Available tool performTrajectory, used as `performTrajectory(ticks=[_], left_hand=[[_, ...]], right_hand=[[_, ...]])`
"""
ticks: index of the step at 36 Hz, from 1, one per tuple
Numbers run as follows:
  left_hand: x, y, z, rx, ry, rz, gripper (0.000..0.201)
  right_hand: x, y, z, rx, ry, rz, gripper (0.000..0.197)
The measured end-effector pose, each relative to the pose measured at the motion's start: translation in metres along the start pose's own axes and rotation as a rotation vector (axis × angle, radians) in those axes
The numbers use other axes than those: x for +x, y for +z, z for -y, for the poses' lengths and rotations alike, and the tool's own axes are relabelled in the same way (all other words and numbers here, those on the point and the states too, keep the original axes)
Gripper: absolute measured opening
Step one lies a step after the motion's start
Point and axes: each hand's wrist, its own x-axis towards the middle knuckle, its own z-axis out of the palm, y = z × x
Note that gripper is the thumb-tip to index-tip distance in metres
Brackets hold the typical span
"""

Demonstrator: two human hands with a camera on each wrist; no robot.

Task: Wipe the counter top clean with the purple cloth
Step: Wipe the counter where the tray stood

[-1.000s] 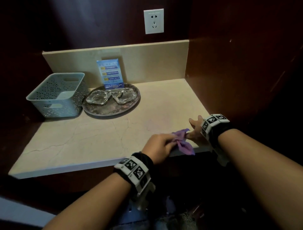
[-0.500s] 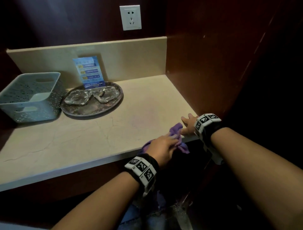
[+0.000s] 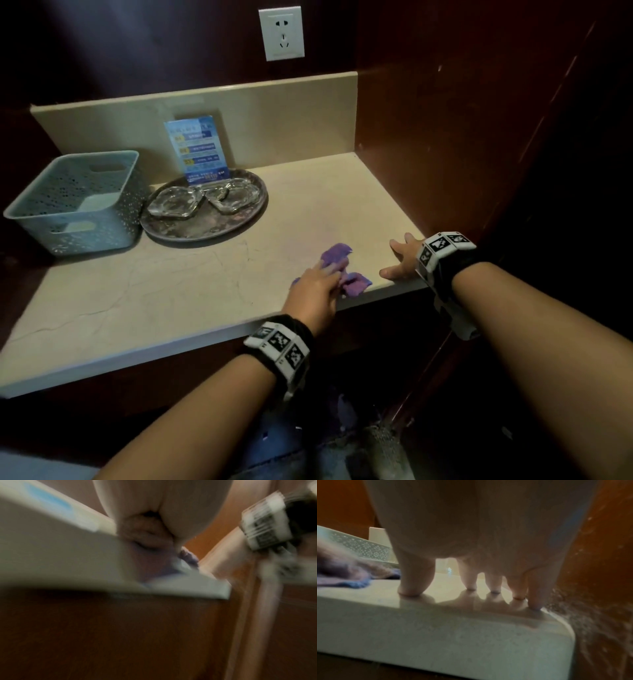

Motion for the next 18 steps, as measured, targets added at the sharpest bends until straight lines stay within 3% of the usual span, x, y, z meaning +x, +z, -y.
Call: performTrajectory(ticks=[5,10,18], left_hand=[[-0.009,0.016,-0.02,-0.056,0.133,-0.013,0.036],[-0.007,-0.01,-0.018,-0.196,0.018,-0.03,0.041],[0.011,-0.059,0.014,-0.11,-0.078,-0.148,0.035]], right_hand=[[-0.006,-0.002,0.001,0.01,0.014,-0.009,0.093],[-0.007,-0.004,0.003,0.016,0.006,0.003,0.098],[-0.021,-0.01,0.013,-0.016,0.021,-0.015,0.095]])
